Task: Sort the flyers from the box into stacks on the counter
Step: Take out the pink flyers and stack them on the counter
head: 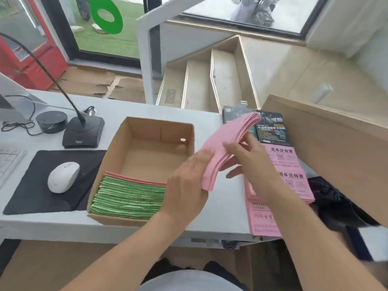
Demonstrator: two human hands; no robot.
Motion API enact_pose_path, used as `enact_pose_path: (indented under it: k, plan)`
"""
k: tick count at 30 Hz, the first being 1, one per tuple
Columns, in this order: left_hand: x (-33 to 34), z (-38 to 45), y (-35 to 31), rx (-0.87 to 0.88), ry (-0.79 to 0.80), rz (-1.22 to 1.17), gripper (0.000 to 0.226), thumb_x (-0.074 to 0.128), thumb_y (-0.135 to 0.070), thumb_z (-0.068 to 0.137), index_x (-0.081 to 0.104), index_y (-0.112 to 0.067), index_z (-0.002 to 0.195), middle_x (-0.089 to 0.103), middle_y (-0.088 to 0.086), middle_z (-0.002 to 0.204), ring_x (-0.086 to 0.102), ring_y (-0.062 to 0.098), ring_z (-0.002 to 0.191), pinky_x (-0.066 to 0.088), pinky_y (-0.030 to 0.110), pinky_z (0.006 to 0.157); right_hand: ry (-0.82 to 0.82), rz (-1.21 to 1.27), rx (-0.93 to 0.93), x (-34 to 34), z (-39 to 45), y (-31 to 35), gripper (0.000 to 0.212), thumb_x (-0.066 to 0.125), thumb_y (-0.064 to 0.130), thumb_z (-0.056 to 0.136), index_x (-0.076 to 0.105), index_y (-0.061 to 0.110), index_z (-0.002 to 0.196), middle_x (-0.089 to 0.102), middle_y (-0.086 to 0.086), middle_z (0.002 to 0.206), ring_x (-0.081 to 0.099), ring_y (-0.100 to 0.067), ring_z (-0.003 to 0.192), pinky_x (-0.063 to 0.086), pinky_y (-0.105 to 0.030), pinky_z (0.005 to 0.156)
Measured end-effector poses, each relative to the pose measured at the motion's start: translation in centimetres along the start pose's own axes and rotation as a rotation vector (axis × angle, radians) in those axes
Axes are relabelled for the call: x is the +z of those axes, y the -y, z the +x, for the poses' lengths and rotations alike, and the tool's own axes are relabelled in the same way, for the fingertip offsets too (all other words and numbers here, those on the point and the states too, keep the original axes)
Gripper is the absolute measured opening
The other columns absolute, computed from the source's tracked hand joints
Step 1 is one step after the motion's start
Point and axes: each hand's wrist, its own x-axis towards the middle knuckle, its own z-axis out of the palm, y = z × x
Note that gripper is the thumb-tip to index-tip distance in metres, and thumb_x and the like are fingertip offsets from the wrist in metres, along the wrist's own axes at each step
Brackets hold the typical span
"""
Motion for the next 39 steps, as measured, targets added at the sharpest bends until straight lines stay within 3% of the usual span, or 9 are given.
enact_pose_path:
  k: [3, 6, 8, 10, 14, 18, 24, 32, 39]
  plan:
    - [1.4, 0.4, -1.5, -0.12, 0.167, -0.338, 0.039, 0.052, -0.007, 0.097, 0.062, -0.018, 0.134, 0.074, -0.003, 0.113, 0.069, 0.016, 0.093, 0.056, 0.03, 0.08, -0.128, -0.035, -0.018, -5.5, -1.5, -3.1, 0.043, 0.064, 0.052, 0.094, 0.06, 0.019, 0.121, 0.073, 0.003, 0.111, 0.072, -0.019, 0.098, 0.059, -0.043, 0.088]
    - [2.5, 0.3, -2.4, -0.22, 0.448, -0.51, 0.032, 0.046, -0.031, 0.106, 0.064, -0.022, 0.131, 0.072, -0.016, 0.105, 0.065, 0.003, 0.086, 0.049, 0.023, 0.074, -0.172, -0.175, 0.025, -11.2, -3.3, -5.9, 0.087, 0.087, 0.04, 0.073, 0.041, 0.037, 0.147, 0.053, 0.018, 0.142, 0.055, -0.003, 0.127, 0.045, -0.033, 0.106]
    - [3.2, -0.4, -2.5, -0.244, 0.583, -0.534, 0.033, 0.044, -0.035, 0.105, 0.063, -0.028, 0.131, 0.071, -0.025, 0.107, 0.065, -0.002, 0.097, 0.047, 0.015, 0.08, -0.038, -0.136, 0.036, -13.8, -4.3, -7.4, 0.071, 0.087, 0.019, 0.075, 0.056, 0.03, 0.138, 0.061, 0.012, 0.138, 0.058, -0.006, 0.127, 0.048, -0.04, 0.105]
    - [4.1, -1.5, -2.4, -0.302, 0.595, -0.563, 0.03, 0.045, -0.036, 0.103, 0.062, -0.037, 0.128, 0.07, -0.025, 0.112, 0.064, 0.001, 0.108, 0.048, 0.016, 0.087, -0.043, -0.182, 0.071, -14.7, -5.0, -8.8, 0.038, 0.087, 0.015, 0.073, 0.072, 0.021, 0.107, 0.074, 0.006, 0.115, 0.069, -0.011, 0.11, 0.056, -0.047, 0.096]
    - [6.2, -4.7, -2.2, -0.414, 0.439, -0.553, 0.028, 0.05, -0.029, 0.103, 0.065, -0.035, 0.126, 0.068, -0.022, 0.122, 0.061, 0.005, 0.121, 0.046, 0.024, 0.103, -0.135, -0.237, 0.076, -14.5, -6.2, -12.6, 0.019, 0.085, 0.006, 0.077, 0.068, 0.013, 0.083, 0.077, 0.005, 0.092, 0.072, -0.012, 0.095, 0.057, -0.031, 0.082]
    - [8.0, -6.4, -2.8, -0.452, 0.4, -0.552, 0.031, 0.056, -0.015, 0.102, 0.067, -0.029, 0.127, 0.069, -0.017, 0.122, 0.06, 0.01, 0.121, 0.045, 0.016, 0.099, -0.186, -0.169, 0.044, -15.1, -7.3, -14.9, 0.016, 0.08, -0.002, 0.08, 0.07, 0.009, 0.085, 0.076, 0.01, 0.098, 0.068, -0.005, 0.102, 0.054, -0.019, 0.08]
    - [10.0, -7.6, -1.3, -0.647, 0.438, -0.506, 0.032, 0.071, -0.021, 0.094, 0.067, -0.038, 0.121, 0.07, -0.021, 0.118, 0.063, 0.003, 0.114, 0.05, 0.021, 0.097, -0.062, -0.285, 0.202, -16.4, -7.1, -19.3, 0.015, 0.072, 0.006, 0.092, 0.068, 0.02, 0.088, 0.073, 0.014, 0.095, 0.067, -0.003, 0.095, 0.053, -0.023, 0.077]
    - [11.1, -8.3, -3.7, -0.873, 0.227, -0.549, 0.028, 0.068, -0.019, 0.096, 0.059, -0.031, 0.12, 0.071, -0.018, 0.109, 0.065, 0.003, 0.106, 0.055, 0.015, 0.082, -0.156, -0.143, 0.181, -15.9, -7.9, -19.4, 0.028, 0.071, 0.012, 0.094, 0.065, 0.033, 0.112, 0.073, 0.023, 0.106, 0.068, 0.004, 0.102, 0.058, -0.017, 0.076]
    - [14.8, -7.5, -8.4, -0.941, 0.482, -0.535, 0.038, 0.07, -0.022, 0.094, 0.05, -0.028, 0.126, 0.068, -0.01, 0.119, 0.071, 0.001, 0.086, 0.059, 0.022, 0.058, -0.352, -0.272, 0.299, -21.3, -10.7, -20.2, 0.032, 0.072, 0.021, 0.093, 0.053, 0.036, 0.114, 0.071, 0.019, 0.107, 0.07, -0.001, 0.097, 0.059, -0.025, 0.075]
